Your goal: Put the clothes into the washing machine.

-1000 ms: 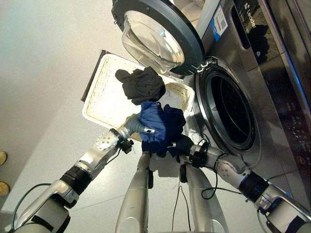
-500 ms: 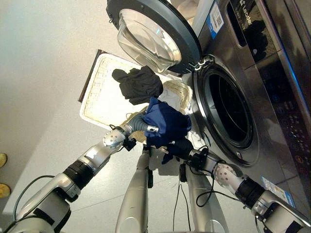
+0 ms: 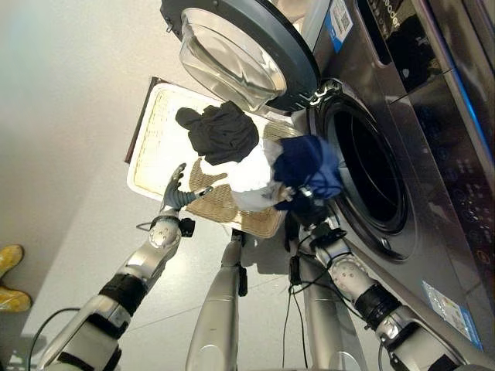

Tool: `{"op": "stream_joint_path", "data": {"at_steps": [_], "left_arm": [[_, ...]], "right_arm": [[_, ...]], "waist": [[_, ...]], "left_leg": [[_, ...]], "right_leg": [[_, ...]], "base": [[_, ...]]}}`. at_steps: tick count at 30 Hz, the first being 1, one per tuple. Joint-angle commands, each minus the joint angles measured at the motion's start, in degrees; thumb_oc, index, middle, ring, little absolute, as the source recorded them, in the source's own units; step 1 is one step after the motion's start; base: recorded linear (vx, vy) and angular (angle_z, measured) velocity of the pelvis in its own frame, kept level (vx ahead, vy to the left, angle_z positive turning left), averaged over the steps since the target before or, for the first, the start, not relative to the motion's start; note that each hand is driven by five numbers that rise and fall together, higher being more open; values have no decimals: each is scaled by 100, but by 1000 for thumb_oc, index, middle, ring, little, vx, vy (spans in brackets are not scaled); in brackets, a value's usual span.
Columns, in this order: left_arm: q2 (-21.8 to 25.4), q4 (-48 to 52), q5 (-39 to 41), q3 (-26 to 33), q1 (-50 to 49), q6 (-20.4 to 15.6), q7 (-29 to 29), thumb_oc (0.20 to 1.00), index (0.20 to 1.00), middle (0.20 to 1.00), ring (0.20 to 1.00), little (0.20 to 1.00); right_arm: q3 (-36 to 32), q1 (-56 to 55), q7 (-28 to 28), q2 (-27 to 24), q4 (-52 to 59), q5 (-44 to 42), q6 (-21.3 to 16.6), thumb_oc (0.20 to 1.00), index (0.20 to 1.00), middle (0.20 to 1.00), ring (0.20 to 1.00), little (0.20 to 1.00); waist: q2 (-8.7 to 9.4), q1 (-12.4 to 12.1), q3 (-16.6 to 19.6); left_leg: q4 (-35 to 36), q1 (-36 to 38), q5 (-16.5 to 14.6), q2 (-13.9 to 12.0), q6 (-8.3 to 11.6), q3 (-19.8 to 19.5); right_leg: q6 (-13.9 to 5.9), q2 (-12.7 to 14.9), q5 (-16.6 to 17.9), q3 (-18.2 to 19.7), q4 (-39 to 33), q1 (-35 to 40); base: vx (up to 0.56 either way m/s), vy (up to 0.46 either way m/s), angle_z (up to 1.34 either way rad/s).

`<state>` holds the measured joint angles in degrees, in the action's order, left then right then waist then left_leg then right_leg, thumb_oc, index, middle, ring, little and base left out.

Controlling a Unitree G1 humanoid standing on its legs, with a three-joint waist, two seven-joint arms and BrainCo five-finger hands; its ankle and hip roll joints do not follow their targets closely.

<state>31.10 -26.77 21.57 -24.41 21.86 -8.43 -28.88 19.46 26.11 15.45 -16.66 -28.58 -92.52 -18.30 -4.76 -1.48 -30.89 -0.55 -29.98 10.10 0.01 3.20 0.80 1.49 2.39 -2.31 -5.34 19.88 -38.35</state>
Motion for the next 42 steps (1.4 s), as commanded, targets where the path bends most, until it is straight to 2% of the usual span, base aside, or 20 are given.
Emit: {"op": "stream_joint_path", "data": {"at_steps": [1, 7, 10, 15, 16, 17, 18, 19, 21, 22, 23, 24, 25, 27, 28, 29, 31, 35, 37, 42], "left_arm": [[-330, -43, 48, 231, 35, -421, -110, 1000, 1000, 1000, 1000, 1000], [-532, -564, 263, 281, -216, -601, 69, 1000, 1000, 1000, 1000, 1000], [-638, -795, 304, 168, -443, -799, 215, 1000, 1000, 1000, 1000, 1000], [-451, -661, 208, -46, -643, -846, 262, 1000, 1000, 1000, 1000, 1000], [-310, -512, 280, -92, -726, -801, 331, 1000, 1000, 1000, 1000, 1000], [-256, -469, 316, -110, -757, -786, 346, 1000, 1000, 1000, 1000, 1000], [-122, -387, 382, -150, -764, -741, 379, 1000, 1000, 1000, 1000, 1000], [69, -222, 490, -233, -786, -641, 410, 1000, 1000, 1000, 1000, 1000], [182, -41, 564, -256, -785, -506, 415, 1000, 1000, 1000, 1000, 1000], [276, 76, 669, -264, -795, -390, 461, 1000, 1000, 1000, 1000, 1000], [337, 80, 728, -238, -745, -356, 516, 1000, 1000, 1000, 1000, 1000], [342, 62, 746, -238, -736, -346, 532, 1000, 1000, 1000, 1000, 1000], [352, 25, 745, -200, -666, -335, 555, 1000, 1000, 1000, 1000, 1000], [421, -39, 720, -115, -629, -402, 615, 1000, 1000, 1000, 1000, 1000], [422, -45, 710, -104, -630, -415, 617, 1000, 1000, 1000, 1000, 1000], [470, -109, 645, -27, -615, -536, 626, 1000, 1000, 1000, 1000, 1000], [486, -107, 513, 73, -584, -646, 506, 1000, 1000, 1000, 1000, 1000], [494, -23, -269, 345, -350, -867, -235, 1000, 1000, 1000, 1000, 1000], [561, 139, -782, 479, -165, -761, -690, 1000, 1000, 1000, 1000, 1000], [531, 305, -1186, 701, 212, -473, -1199, 1000, 1000, 1000, 1000, 1000]], "right_arm": [[-401, 74, -71, -57, 252, -450, -544, 200, 200, 200, 200, 200], [-1479, 790, -457, -475, -558, -1137, -666, 200, 200, 200, 200, 200], [-2272, 1503, -910, -1010, -1128, -1475, -1389, 200, 200, 200, 200, 200], [-2930, 2110, -1161, -1719, -1651, -2048, -2537, 200, 200, 200, 200, 200], [-3249, 2335, -1614, -2062, -1672, -2048, -3301, 347, 347, 347, 347, 347], [-3391, 2357, -1738, -2146, -1616, -2048, -3451, 561, 561, 561, 561, 561], [-3543, 2364, -1959, -2319, -1653, -2048, -3735, 1000, 1000, 1000, 1000, 1000], [-3584, 2369, -2135, -2576, -1805, -2048, -3949, 1000, 1000, 1000, 1000, 1000], [-3495, 2468, -2088, -2783, -1957, -2048, -3911, 1000, 1000, 1000, 1000, 1000], [-3281, 2485, -2083, -2997, -2280, -1982, -3293, 1000, 1000, 1000, 1000, 1000], [-3037, 2504, -2422, -3082, -2478, -1561, -2347, 1000, 1000, 1000, 1000, 1000], [-2938, 2496, -2501, -3085, -2547, -1357, -1773, 1000, 1000, 1000, 1000, 1000], [-2681, 2520, -2470, -3089, -2743, -945, -476, 1000, 1000, 1000, 1000, 1000], [-2249, 2425, -2258, -3054, -2839, -285, 1023, 1000, 1000, 1000, 1000, 1000], [-2221, 2417, -2223, -3050, -2847, -241, 1104, 1000, 1000, 1000, 1000, 1000], [-1919, 2213, -1800, -2995, -2840, 637, 1749, 1000, 1000, 1000, 1000, 1000], [-1611, 1970, -1201, -2872, -2929, 1795, 2012, 1000, 1000, 1000, 1000, 1000], [-1077, 1849, -725, -2595, -3001, 3493, 1656, 1000, 1000, 1000, 1000, 1000], [-826, 1789, -917, -2437, -2798, 4161, 1384, 1000, 1000, 1000, 1000, 1000], [-598, 1434, -1622, -2108, -1861, 4657, 1341, 1000, 1000, 1000, 1000, 1000]], "waist": [[-271, 68, 110], [-493, 15, 110], [-600, -48, 110], [-667, -133, 110], [-688, -166, 110], [-692, -164, 110], [-692, -167, 110], [-697, -173, 110], [-712, -192, 110], [-717, -187, 110], [-703, -192, 110], [-690, -190, 110], [-666, -209, 110], [-594, -232, 110], [-588, -230, 110], [-505, -244, 110], [-420, -255, 110], [-307, -285, 110], [-250, -286, 110], [-143, -176, 110]], "left_leg": [[-538, -285, -289, 574, -147, 95], [-606, -323, -333, 597, -141, 134], [-711, -438, -388, 585, -148, 142], [-788, -608, -426, 578, -180, 87], [-817, -684, -433, 577, -193, 37], [-831, -712, -437, 576, -194, 16], [-847, -799, -396, 574, -200, -20], [-900, -833, -431, 594, -204, -70], [-948, -931, -383, 598, -219, -97], [-1042, -963, -445, 616, -221, -132], [-1094, -1071, -395, 610, -228, -139], [-1110, -1054, -434, 615, -231, -143], [-1102, -1127, -373, 611, -246, -147], [-1079, -1127, -398, 600, -256, -149], [-1076, -1129, -396, 598, -256, -150], [-1057, -1138, -396, 578, -264, -148], [-1062, -1146, -392, 573, -265, -153], [-1065, -1133, -390, 554, -258, -140], [-1077, -1122, -396, 550, -255, -139], [-1093, -1097, -416, 529, -239, -96]], "right_leg": [[-454, 202, 545, -323, -852, 347], [-438, 231, 457, -328, -743, 279], [-429, 218, 358, -337, -566, 157], [-410, 138, 238, -337, -321, -34], [-410, 107, 192, -340, -211, -111], [-411, 96, 177, -337, -167, -138], [-399, 68, 218, -332, -123, -226], [-394, 31, 169, -297, -21, -277], [-380, 11, 217, -284, 28, -381], [-390, 7, 153, -249, 132, -440], [-382, 11, 226, -253, 134, -536], [-389, 17, 188, -246, 151, -520], [-383, 21, 265, -266, 102, -569], [-383, 23, 269, -295, 35, -545], [-382, 23, 274, -299, 26, -544], [-376, 30, 304, -351, -39, -521], [-359, 14, 328, -396, -95, -482], [-332, -13, 317, -448, -126, -417], [-335, -25, 313, -463, -107, -408], [-358, -52, 331, -409, -100, -421]], "base": [[72, -16, 0], [62, -19, -4], [78, -90, -2], [43, -109, 4], [42, -111, -1], [30, -116, -2], [54, -98, 1], [29, -83, 6], [42, -59, 7], [36, -69, 4], [37, -59, 2], [-21, -59, 1], [4, -60, 1], [-21, -89, -2], [-39, -133, -4], [-23, -100, -1], [-19, -98, 3], [-8, -29, 4], [-5, -7, -2], [-13, 48, 4]]}}
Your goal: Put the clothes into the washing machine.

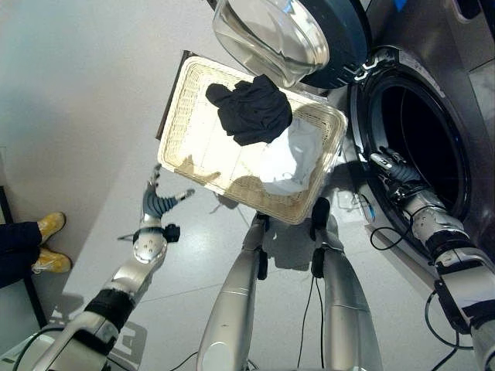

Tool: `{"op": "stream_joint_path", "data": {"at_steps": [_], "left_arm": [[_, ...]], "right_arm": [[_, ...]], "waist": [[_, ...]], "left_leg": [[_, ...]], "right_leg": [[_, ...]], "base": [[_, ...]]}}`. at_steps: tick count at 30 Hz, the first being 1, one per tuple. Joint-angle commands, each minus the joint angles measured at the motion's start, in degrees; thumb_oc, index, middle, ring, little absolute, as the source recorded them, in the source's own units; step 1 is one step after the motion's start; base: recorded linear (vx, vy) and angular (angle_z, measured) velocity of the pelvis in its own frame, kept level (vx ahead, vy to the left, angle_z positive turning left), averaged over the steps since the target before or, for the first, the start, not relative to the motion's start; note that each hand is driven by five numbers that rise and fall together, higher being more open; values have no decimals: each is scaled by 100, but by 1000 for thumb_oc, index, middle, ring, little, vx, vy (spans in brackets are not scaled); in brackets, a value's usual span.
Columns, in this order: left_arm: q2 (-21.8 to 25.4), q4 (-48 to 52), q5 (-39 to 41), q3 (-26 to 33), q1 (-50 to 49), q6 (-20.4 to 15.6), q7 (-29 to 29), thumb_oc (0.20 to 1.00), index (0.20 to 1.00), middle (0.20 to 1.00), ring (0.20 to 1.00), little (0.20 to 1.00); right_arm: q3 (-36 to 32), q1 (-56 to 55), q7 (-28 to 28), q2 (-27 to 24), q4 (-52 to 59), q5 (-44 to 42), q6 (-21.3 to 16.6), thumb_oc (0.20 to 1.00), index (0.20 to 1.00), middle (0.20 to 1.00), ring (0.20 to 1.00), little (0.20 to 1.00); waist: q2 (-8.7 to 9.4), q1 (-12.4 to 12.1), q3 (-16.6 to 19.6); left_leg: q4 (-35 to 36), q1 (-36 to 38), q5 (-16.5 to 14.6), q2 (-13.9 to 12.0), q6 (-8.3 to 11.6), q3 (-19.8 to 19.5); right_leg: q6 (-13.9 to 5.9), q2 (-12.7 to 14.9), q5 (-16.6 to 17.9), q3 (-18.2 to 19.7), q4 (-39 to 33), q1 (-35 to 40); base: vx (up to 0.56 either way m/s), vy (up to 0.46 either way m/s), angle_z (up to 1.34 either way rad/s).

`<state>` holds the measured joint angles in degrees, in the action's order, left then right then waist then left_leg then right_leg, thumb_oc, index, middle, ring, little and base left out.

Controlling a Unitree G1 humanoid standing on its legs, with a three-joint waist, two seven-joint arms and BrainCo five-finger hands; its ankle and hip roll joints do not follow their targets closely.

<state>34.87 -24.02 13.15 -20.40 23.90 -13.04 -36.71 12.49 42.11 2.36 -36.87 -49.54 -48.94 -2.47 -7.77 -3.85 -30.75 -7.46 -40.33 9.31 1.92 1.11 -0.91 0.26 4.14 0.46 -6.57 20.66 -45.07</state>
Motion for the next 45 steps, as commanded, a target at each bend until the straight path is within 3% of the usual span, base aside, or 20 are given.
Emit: {"op": "stream_joint_path", "data": {"at_steps": [1, 10, 11, 14, 16, 19, 32, 35, 36, 41, 44, 45], "left_arm": [[132, 1, -364, 335, 71, -6, -465, 1000, 1000, 1000, 1000, 1000], [69, -636, -777, 360, 926, 519, -662, 1000, 1000, 1000, 1000, 1000], [66, -907, -865, 267, 1255, 828, -645, 1000, 1000, 1000, 1000, 1000], [126, -1287, -932, 101, 1596, 1177, -538, 1000, 1000, 1000, 1000, 1000], [169, -1785, -918, -76, 2008, 1728, -147, 1000, 1000, 1000, 1000, 1000], [296, -2382, -820, -296, 2466, 1979, 19, 1000, 1000, 1000, 1000, 1000], [532, -4285, -608, -821, 4109, 2268, 288, 1000, 1000, 1000, 1000, 1000], [582, -4519, -612, -936, 4326, 2314, 267, 1000, 1000, 1000, 1000, 1000], [588, -4616, -542, -1007, 4376, 2341, 243, 1000, 1000, 1000, 1000, 1000], [697, -5037, -600, -1259, 4873, 2362, 387, 1000, 1000, 1000, 1000, 1000], [688, -5334, -540, -1467, 5138, 2425, 781, 1000, 1000, 1000, 1000, 1000], [687, -5383, -547, -1535, 5181, 2446, 945, 909, 909, 909, 909, 909]], "right_arm": [[103, -240, -369, -29, 345, 382, -273, 1000, 1000, 1000, 1000, 1000], [205, -1007, -684, 494, 1207, 347, -309, 1000, 1000, 1000, 1000, 1000], [278, -1186, -667, 582, 1345, 329, -308, 1000, 1000, 1000, 1000, 1000], [367, -1366, -558, 645, 1478, 344, -267, 1000, 1000, 1000, 1000, 1000], [495, -1447, -418, 648, 1522, 454, -270, 1000, 1000, 1000, 1000, 1000], [697, -1461, -348, 611, 1666, 493, -159, 1000, 1000, 1000, 1000, 1000], [1321, -1472, -118, 535, 2184, 320, -185, 1000, 1000, 1000, 1000, 1000], [1373, -1541, -80, 518, 2260, 287, -198, 1000, 1000, 1000, 1000, 1000], [1422, -1659, -73, 531, 2316, 292, -206, 1000, 1000, 1000, 1000, 1000], [1519, -1748, -49, 542, 2335, 223, -284, 1000, 1000, 1000, 1000, 1000], [1589, -1736, -20, 550, 2295, 219, -358, 1000, 1000, 1000, 1000, 1000], [1594, -1710, 9, 535, 2281, 204, -364, 1000, 1000, 1000, 1000, 1000]], "waist": [[174, 91, 96], [349, 469, 96], [410, 587, 96], [490, 722, 96], [568, 854, 96], [685, 1023, 96], [1159, 1636, 96], [1204, 1735, 96], [1192, 1740, 96], [1244, 1890, 96], [1277, 1978, 96], [1281, 1990, 96]], "left_leg": [[-405, -60, -340, 329, -27, 96], [-549, -106, -429, 256, 9, 315], [-636, -162, -460, 234, 11, 377], [-786, -230, -527, 219, 0, 440], [-943, -298, -608, 212, -8, 494], [-1146, -389, -706, 199, -25, 545], [-2245, -1003, -1384, 175, -108, 944], [-2422, -1147, -1498, 164, -115, 1004], [-2540, -1066, -1747, 114, -87, 947], [-2933, -1425, -1978, 94, -87, 993], [-3180, -1658, -2131, 98, -85, 1015], [-3228, -1701, -2159, 100, -83, 1015]], "right_leg": [[-237, -235, 60, -263, -178, 242], [-252, -312, 101, -20, -166, 132], [-252, -340, 116, 55, -148, 68], [-254, -361, 152, 139, -135, -8], [-262, -370, 179, 220, -142, -74], [-260, -398, 223, 346, -139, -169], [-327, -312, 530, 758, -238, -764], [-348, -310, 577, 839, -227, -894], [-382, -371, 417, 864, -153, -819], [-418, -345, 474, 990, -57, -1122], [-447, -324, 557, 1047, -57, -1313], [-454, -320, 579, 1059, -59, -1347]], "base": [[-14, 79, 1], [3, 136, -6], [12, 128, -13], [18, 139, -13], [14, 142, -18], [21, 136, -14], [5, 129, -17], [26, 152, -9], [70, 139, -20], [17, 100, -10], [-4, 91, -1], [-10, 98, -2]]}}
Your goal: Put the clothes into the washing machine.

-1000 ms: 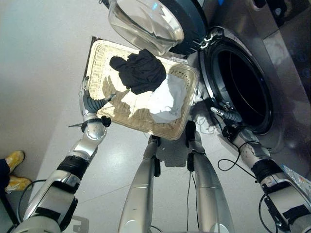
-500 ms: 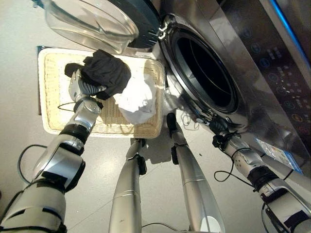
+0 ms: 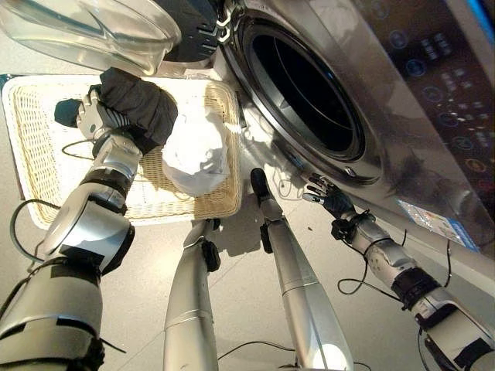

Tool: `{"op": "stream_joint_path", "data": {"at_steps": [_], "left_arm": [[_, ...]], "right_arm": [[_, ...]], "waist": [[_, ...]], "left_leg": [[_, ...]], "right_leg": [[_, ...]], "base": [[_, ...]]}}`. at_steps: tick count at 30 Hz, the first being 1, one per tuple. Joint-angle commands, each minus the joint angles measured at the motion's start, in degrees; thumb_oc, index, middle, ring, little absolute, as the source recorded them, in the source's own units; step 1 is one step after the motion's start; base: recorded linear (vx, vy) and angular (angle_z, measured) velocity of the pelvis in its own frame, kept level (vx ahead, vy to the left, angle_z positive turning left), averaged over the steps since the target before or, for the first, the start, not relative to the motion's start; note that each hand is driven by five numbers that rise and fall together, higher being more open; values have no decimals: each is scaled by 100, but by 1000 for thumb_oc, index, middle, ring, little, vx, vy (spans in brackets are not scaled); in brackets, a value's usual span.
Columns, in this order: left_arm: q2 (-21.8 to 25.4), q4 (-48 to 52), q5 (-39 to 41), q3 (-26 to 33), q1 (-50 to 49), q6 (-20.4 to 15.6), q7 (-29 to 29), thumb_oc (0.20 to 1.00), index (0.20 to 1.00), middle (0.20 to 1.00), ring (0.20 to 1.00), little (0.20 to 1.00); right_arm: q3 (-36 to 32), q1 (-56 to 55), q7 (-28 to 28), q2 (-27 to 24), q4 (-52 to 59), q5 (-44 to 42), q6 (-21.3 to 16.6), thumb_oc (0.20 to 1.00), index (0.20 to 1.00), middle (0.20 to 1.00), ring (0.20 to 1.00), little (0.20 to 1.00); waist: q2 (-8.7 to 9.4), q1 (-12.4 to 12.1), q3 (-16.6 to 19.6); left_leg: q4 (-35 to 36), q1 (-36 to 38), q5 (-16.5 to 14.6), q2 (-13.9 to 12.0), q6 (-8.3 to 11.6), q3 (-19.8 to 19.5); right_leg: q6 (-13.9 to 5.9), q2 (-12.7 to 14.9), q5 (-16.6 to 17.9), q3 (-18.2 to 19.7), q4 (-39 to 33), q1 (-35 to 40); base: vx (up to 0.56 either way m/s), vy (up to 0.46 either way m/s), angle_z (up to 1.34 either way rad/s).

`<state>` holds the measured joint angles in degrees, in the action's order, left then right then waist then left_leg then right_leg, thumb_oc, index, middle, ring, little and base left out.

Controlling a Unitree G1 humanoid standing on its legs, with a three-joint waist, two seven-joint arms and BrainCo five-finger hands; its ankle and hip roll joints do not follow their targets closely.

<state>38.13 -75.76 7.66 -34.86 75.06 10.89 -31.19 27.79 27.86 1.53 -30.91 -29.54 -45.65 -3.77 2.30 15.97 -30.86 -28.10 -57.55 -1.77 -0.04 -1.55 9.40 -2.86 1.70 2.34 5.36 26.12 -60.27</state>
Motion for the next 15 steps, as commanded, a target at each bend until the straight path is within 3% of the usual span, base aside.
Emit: {"op": "stream_joint_path", "data": {"at_steps": [1, 2, 3, 4, 6, 15], "left_arm": [[361, -226, 1, -112, 85, 42, 467, 793, 793, 793, 793, 793], [344, -250, 13, -165, 93, 36, 598, 451, 451, 451, 451, 451], [327, -272, 6, -204, 107, 33, 679, 272, 272, 272, 272, 272], [299, -304, 17, -275, 133, 20, 806, 200, 200, 200, 200, 200], [250, -404, -22, -392, 167, 28, 1021, 200, 200, 200, 200, 200], [253, -271, 262, -337, -144, -172, 843, 200, 200, 200, 200, 200]], "right_arm": [[65, -273, 110, -65, 273, -129, -238, 1000, 1000, 1000, 1000, 1000], [73, -252, 132, -67, 280, -122, -244, 1000, 1000, 1000, 1000, 1000], [78, -231, 154, -81, 293, -122, -244, 1000, 1000, 1000, 1000, 1000], [91, -178, 183, -103, 309, -145, -238, 1000, 1000, 1000, 1000, 1000], [101, -113, 265, -131, 312, -149, -271, 1000, 1000, 1000, 1000, 1000], [131, -227, 383, -146, 616, 80, -312, 1000, 1000, 1000, 1000, 1000]], "waist": [[275, 11, 107], [278, 20, 107], [283, 31, 107], [288, 43, 107], [301, 64, 107], [302, 9, 107]], "left_leg": [[-1182, 3, -1061, 298, 184, -17], [-1193, -20, -1073, 299, 187, -17], [-1197, -36, -1079, 301, 189, -16], [-1210, -70, -1085, 303, 194, -14], [-1189, -81, -1086, 309, 202, -9], [-775, 311, -883, 352, 223, -33]], "right_leg": [[-146, -76, 398, -129, -603, 160], [-157, -80, 413, -117, -600, 135], [-163, -81, 425, -106, -606, 122], [-173, -82, 438, -83, -608, 93], [-193, -78, 473, -51, -644, 80], [-235, -96, 481, -30, -774, 396]], "base": [[-8, 58, -6], [-10, 50, -7], [-19, 67, -7], [-24, 64, -4], [-29, 57, -3], [-27, 18, -3]]}}
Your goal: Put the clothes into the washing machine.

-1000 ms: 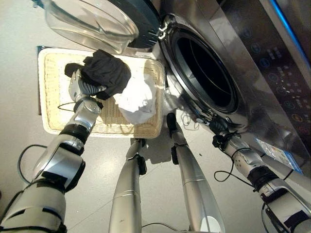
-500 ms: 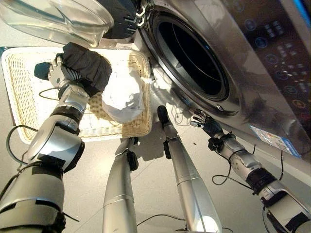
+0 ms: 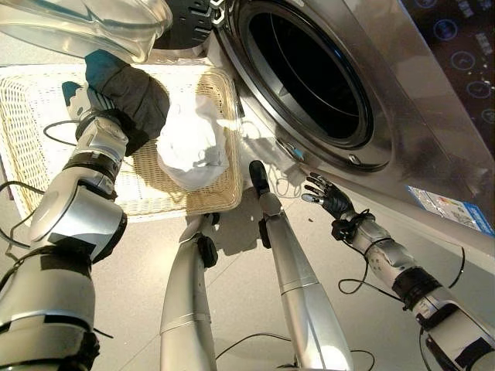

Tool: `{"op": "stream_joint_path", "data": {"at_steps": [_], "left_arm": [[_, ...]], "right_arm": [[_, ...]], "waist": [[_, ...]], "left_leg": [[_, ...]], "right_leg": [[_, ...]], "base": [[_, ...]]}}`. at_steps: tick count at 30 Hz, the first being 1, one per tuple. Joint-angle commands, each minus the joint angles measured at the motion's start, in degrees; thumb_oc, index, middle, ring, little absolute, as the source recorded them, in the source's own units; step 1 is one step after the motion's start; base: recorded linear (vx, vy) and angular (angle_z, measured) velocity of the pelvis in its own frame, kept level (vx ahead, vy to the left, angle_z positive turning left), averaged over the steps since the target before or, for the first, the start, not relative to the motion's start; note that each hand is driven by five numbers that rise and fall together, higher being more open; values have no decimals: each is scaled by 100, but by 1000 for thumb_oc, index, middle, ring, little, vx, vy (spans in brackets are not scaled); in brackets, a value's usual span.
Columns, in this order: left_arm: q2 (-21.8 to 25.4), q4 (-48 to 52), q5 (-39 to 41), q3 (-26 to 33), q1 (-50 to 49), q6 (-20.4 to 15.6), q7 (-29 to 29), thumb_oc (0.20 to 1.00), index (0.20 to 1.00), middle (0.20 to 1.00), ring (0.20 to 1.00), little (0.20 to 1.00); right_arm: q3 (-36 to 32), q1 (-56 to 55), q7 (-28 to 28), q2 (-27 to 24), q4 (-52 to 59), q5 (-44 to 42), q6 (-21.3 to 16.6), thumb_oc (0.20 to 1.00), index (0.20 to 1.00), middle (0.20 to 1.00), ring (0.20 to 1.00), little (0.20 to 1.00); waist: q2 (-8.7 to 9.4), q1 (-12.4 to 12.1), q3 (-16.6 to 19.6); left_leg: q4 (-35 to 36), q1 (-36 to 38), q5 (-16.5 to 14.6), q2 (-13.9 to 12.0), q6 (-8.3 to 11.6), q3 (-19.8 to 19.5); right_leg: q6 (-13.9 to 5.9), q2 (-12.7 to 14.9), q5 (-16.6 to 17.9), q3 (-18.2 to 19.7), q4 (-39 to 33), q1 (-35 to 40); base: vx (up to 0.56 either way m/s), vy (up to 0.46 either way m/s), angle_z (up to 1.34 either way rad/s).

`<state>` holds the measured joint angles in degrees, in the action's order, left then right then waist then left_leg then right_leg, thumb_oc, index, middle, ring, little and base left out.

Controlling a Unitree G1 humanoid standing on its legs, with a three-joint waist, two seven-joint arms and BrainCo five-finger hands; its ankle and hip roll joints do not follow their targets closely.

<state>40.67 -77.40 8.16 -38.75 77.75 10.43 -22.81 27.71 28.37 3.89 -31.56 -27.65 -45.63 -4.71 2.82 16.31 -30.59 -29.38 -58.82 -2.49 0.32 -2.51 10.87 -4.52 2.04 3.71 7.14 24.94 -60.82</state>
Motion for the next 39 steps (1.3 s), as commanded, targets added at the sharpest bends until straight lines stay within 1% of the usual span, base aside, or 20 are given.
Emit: {"op": "stream_joint_path", "data": {"at_steps": [1, 4, 6, 7, 10, 12, 13, 14, 16, 17, 18, 21, 24, 25, 26, 27, 28, 34, 37, 39], "left_arm": [[4, -74, 262, 83, -443, -192, -57, 200, 200, 200, 200, 200], [69, 398, 601, 396, -770, -754, -435, 200, 200, 200, 200, 200], [100, 594, 673, 538, -896, -941, -558, 200, 200, 200, 200, 200], [173, 886, 752, 734, -1003, -1096, -711, 200, 200, 200, 200, 200], [205, 1304, 885, 1015, -1301, -1285, -876, 200, 200, 200, 200, 200], [172, 1886, 1040, 1381, -1716, -1506, -997, 200, 200, 200, 200, 200], [113, 2240, 1214, 1611, -2007, -1740, -986, 200, 200, 200, 200, 200], [113, 2240, 1214, 1611, -2007, -1740, -986, 200, 200, 200, 200, 200], [-37, 2935, 1463, 1932, -2559, -2213, -700, 200, 200, 200, 200, 200], [-51, 2992, 1463, 1949, -2595, -2224, -677, 200, 200, 200, 200, 200], [-163, 3487, 1527, 2073, -2903, -2532, -444, 200, 200, 200, 200, 200], [-322, 4134, 1668, 2208, -3323, -2970, 205, 200, 200, 200, 200, 200], [-418, 4447, 1841, 2249, -3515, -3216, 844, 200, 200, 200, 200, 200], [-481, 4803, 2039, 2245, -3654, -3270, 1382, 200, 200, 200, 200, 200], [-485, 4833, 2054, 2243, -3665, -3261, 1421, 200, 200, 200, 200, 200], [-517, 5029, 2176, 2182, -3723, -3277, 1810, 200, 200, 200, 200, 200], [-545, 5358, 2333, 2039, -3755, -3155, 2407, 200, 200, 200, 200, 200], [-532, 6093, 2719, 1511, -3693, -2477, 3977, 200, 200, 200, 200, 200], [-501, 6463, 2990, 1208, -3660, -2043, 4594, 200, 200, 200, 200, 200], [-488, 6535, 3071, 1126, -3636, -1950, 4741, 200, 200, 200, 200, 200]], "right_arm": [[150, -290, 155, -72, 464, 95, -236, 1000, 1000, 1000, 1000, 1000], [200, -388, 95, -22, 834, 430, -234, 1000, 1000, 1000, 1000, 1000], [218, -405, 89, -20, 981, 545, -218, 1000, 1000, 1000, 1000, 1000], [184, -376, 115, -5, 1160, 630, -171, 1000, 1000, 1000, 1000, 1000], [175, -434, 97, 70, 1344, 775, -143, 1000, 1000, 1000, 1000, 1000], [165, -465, 15, 211, 1567, 954, -15, 1000, 1000, 1000, 1000, 1000], [178, -457, -25, 312, 1614, 1080, 1, 1000, 1000, 1000, 1000, 1000], [178, -457, -25, 312, 1614, 1080, 1, 1000, 1000, 1000, 1000, 1000], [136, -438, -157, 398, 1758, 1181, 155, 1000, 1000, 1000, 1000, 1000], [130, -440, -169, 401, 1765, 1181, 162, 1000, 1000, 1000, 1000, 1000], [47, -429, -185, 425, 1859, 1259, 285, 1000, 1000, 1000, 1000, 1000], [-68, -472, -151, 424, 2083, 1330, 399, 1000, 1000, 1000, 1000, 1000], [-105, -460, -96, 428, 2173, 1396, 443, 1000, 1000, 1000, 1000, 1000], [-131, -434, -71, 414, 2245, 1400, 478, 1000, 1000, 1000, 1000, 1000], [-131, -432, -70, 413, 2250, 1400, 481, 1000, 1000, 1000, 1000, 1000], [-132, -391, -38, 402, 2267, 1407, 491, 1000, 1000, 1000, 1000, 1000], [-119, -312, -18, 383, 2263, 1384, 468, 1000, 1000, 1000, 1000, 1000], [-63, 18, -104, 344, 2242, 1139, 342, 1000, 1000, 1000, 1000, 1000], [24, 228, -139, 319, 2255, 1058, 391, 1000, 1000, 1000, 1000, 1000], [63, 299, -143, 306, 2273, 1058, 435, 1000, 1000, 1000, 1000, 1000]], "waist": [[245, -43, 79], [158, -178, 79], [116, -227, 79], [88, -272, 79], [-1, -400, 79], [-129, -596, 79], [-210, -734, 79], [-210, -734, 79], [-332, -950, 79], [-340, -961, 79], [-411, -1097, 79], [-499, -1267, 79], [-537, -1349, 79], [-562, -1401, 79], [-565, -1403, 79], [-583, -1433, 79], [-614, -1468, 79], [-665, -1514, 79], [-679, -1512, 79], [-681, -1510, 79]], "left_leg": [[-592, 487, -779, 314, 320, -186], [-218, 872, -587, 347, 320, -247], [-60, 997, -492, 377, 320, -289], [175, 996, -201, 434, 299, -277], [415, 1197, -91, 464, 304, -372], [745, 1424, 81, 481, 316, -504], [957, 1567, 190, 477, 332, -610], [957, 1567, 190, 477, 332, -610], [1337, 1854, 384, 432, 380, -721], [1372, 1876, 400, 426, 383, -726], [1628, 2048, 527, 381, 412, -750], [1978, 2240, 717, 317, 465, -788], [2141, 2350, 804, 279, 499, -799], [2221, 2389, 865, 256, 519, -795], [2229, 2393, 870, 255, 520, -795], [2283, 2415, 911, 243, 525, -801], [2331, 2437, 958, 230, 531, -808], [2311, 2492, 992, 251, 518, -845], [2313, 2525, 996, 252, 507, -825], [2326, 2532, 1003, 253, 501, -817]], "right_leg": [[-69, -132, 335, -216, -664, 488], [-58, -150, 264, -287, -717, 787], [-48, -155, 230, -306, -724, 885], [-20, -120, 345, -310, -782, 863], [0, -118, 257, -372, -789, 1036], [38, -95, 133, -497, -786, 1246], [63, -80, 53, -604, -804, 1405], [63, -80, 53, -604, -804, 1405], [93, -34, -57, -819, -871, 1714], [95, -31, -64, -836, -876, 1736], [118, 2, -132, -982, -932, 1926], [157, 36, -239, -1167, -1019, 2191], [178, 39, -316, -1251, -1027, 2337], [196, 46, -369, -1309, -1018, 2413], [198, 46, -374, -1313, -1016, 2419], [212, 44, -406, -1342, -995, 2453], [233, 50, -453, -1387, -956, 2498], [260, 67, -503, -1455, -859, 2591], [253, 75, -456, -1481, -896, 2625], [250, 73, -436, -1484, -918, 2631]], "base": [[-45, -38, 1], [-51, -57, 2], [-84, -70, 8], [-123, -93, 13], [-65, -88, 23], [-70, -156, 27], [-63, -121, 22], [-83, -176, 45], [-69, -140, 44], [-66, -112, 41], [-64, -97, 40], [-73, -99, 35], [-49, -49, 32], [-45, -36, 12], [-55, -43, 13], [-54, -30, 18], [-62, -35, 22], [-35, -24, 11], [-8, -8, 4], [0, 0, 0]]}}
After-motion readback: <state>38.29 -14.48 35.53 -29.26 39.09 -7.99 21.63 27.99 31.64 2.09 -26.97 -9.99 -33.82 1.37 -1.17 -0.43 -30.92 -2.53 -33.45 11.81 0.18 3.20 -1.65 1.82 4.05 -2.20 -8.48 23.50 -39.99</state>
